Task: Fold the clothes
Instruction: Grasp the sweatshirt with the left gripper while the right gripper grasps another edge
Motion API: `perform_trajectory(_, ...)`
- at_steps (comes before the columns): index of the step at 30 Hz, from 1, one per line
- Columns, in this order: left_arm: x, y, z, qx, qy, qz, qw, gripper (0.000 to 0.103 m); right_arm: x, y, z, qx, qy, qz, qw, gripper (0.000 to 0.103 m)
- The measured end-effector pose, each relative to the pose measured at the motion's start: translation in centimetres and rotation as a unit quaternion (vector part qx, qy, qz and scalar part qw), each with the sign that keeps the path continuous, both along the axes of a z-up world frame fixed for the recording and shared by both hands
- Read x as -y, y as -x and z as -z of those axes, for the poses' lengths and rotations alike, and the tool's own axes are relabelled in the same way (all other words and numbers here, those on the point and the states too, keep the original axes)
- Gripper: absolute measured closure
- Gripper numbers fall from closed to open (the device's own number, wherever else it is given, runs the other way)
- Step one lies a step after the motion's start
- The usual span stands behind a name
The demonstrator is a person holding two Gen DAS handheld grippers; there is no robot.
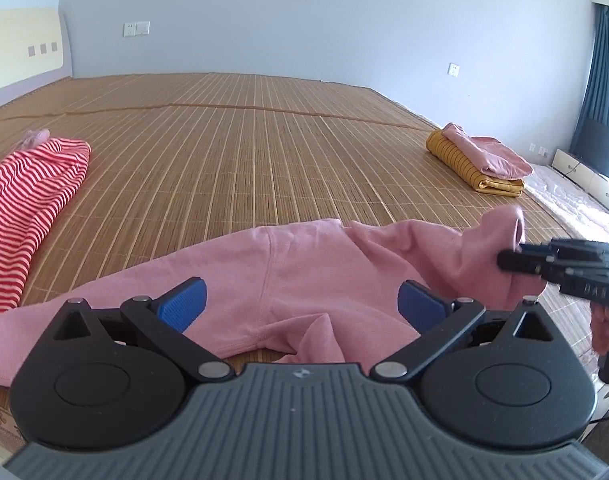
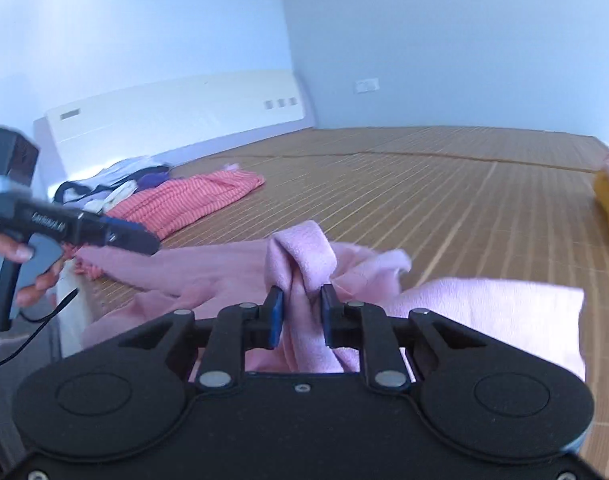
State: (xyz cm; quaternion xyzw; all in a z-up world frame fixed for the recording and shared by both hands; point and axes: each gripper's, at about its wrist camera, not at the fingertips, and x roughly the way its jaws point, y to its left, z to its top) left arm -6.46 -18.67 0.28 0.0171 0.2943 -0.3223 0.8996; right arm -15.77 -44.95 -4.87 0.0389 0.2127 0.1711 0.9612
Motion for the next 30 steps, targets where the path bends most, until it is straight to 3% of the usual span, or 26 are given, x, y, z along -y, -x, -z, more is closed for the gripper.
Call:
perform_trajectory(3,0.2,0.4,0.4,-0.008,-0.001,-0.005,1.0000,0.000,-3.8,-0.6,1.4,-0.035,0.028,-0.069,0.997,0.058)
perform_trajectory(5,0.5,0.6,0.9,-0.018,-0.002,-0.001,0.9998,0.000,-3.2,0.3,0.2,-0.014,0.024,-0.077,0.997,0.048)
perform_trajectory(6,0.7,0.7,1.2,-0.026,-0.003,0.006,0.9996,0.000,-1.9,0.9,-0.6,-0.006,-0.003,-0.078,0.997,0.045)
perform_trajectory(8,1.2,0.9,1.6,-0.046,0.007,0.030,0.9985,0.000,1.1,2.0,-1.7,0.010,-0.062,-0.067,0.996,0.027)
perform_trajectory(10,2.0,1.3,2.0,-0.066,0.022,0.057,0.9960,0.000,3.7,2.7,-2.0,0.020,-0.087,-0.030,0.996,0.026)
perform_trajectory(14,4.7,2.9,3.2,-0.083,0.024,0.093,0.9918,0.000,6.8,3.4,-1.8,0.021,-0.089,0.057,0.994,0.026)
perform_trajectory(21,8.5,4.3,3.6,-0.055,0.060,0.113,0.9903,0.001,8.0,3.2,-1.4,0.026,-0.113,0.082,0.990,0.026)
perform_trajectory(23,9.7,4.3,4.0,-0.046,0.041,0.110,0.9920,0.001,8.3,3.3,-1.4,0.028,-0.116,0.085,0.989,0.026)
perform_trajectory(25,10.6,4.6,4.5,-0.026,0.009,0.111,0.9934,0.011,8.6,3.4,-1.3,0.031,-0.119,0.089,0.988,0.026)
perform_trajectory(27,11.1,4.9,5.0,-0.013,-0.013,0.109,0.9938,0.037,8.9,3.5,-1.3,0.033,-0.122,0.093,0.988,0.026)
perform_trajectory(28,11.2,4.9,5.1,-0.006,-0.019,0.117,0.9929,0.046,9.1,3.6,-1.3,0.034,-0.123,0.095,0.987,0.026)
perform_trajectory(29,11.3,4.9,5.1,0.002,-0.025,0.126,0.9917,0.063,9.2,3.7,-1.2,0.034,-0.125,0.097,0.987,0.026)
perform_trajectory(30,11.3,4.8,5.1,0.009,-0.031,0.135,0.9903,0.071,9.4,3.7,-1.2,0.033,-0.127,0.100,0.986,0.026)
